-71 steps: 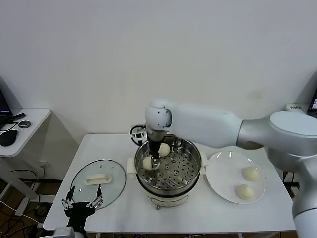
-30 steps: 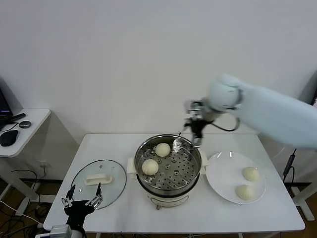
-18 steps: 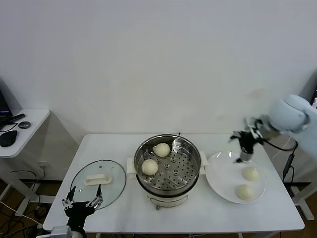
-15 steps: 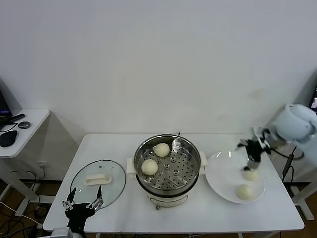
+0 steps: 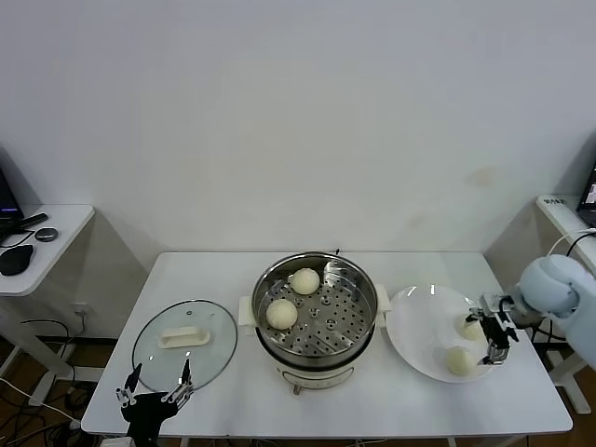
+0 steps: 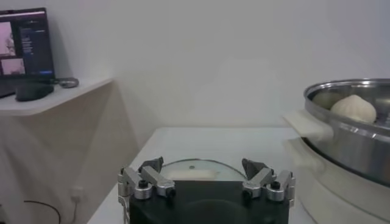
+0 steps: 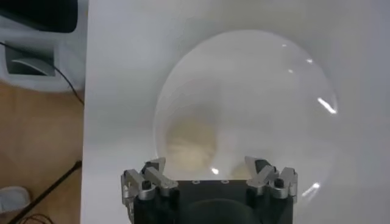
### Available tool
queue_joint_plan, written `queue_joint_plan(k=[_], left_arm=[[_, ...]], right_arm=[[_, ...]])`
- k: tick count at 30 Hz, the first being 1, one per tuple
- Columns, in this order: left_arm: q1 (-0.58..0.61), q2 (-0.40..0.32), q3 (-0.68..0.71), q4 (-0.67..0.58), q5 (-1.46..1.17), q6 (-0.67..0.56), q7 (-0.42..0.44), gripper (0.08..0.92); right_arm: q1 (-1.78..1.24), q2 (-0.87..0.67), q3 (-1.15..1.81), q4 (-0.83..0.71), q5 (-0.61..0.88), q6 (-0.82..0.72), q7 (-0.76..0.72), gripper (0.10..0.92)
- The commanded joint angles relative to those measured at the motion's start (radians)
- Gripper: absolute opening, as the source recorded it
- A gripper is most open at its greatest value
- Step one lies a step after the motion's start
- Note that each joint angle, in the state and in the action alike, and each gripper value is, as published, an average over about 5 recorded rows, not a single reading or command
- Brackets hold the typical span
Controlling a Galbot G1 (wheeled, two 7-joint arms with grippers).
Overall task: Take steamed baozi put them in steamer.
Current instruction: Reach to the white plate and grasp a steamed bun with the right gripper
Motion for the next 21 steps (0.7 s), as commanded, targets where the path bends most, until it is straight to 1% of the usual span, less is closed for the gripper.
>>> queue_joint_plan(k=[1,9,21], left_arm=[[0.01,-0.002,-0.001,0.004,0.005,-0.002,0.001,0.823],[0.012,-0.009,-0.001,0.006,0.002,-0.002,0.002,0.823],[0.006,-0.01,0.002,0.012,0.0,-0.003,0.002,0.823]], right_arm=[[-0.042,0.083,0.001,-0.055,-0.07,0.038,-0.009,0.823],[0.001,0.116,-0.036,-0.101,-0.109,0.058,-0.056,0.823],[0.003,0.124,-0.034,-0.133,-0.142,0.06,-0.048,0.823]])
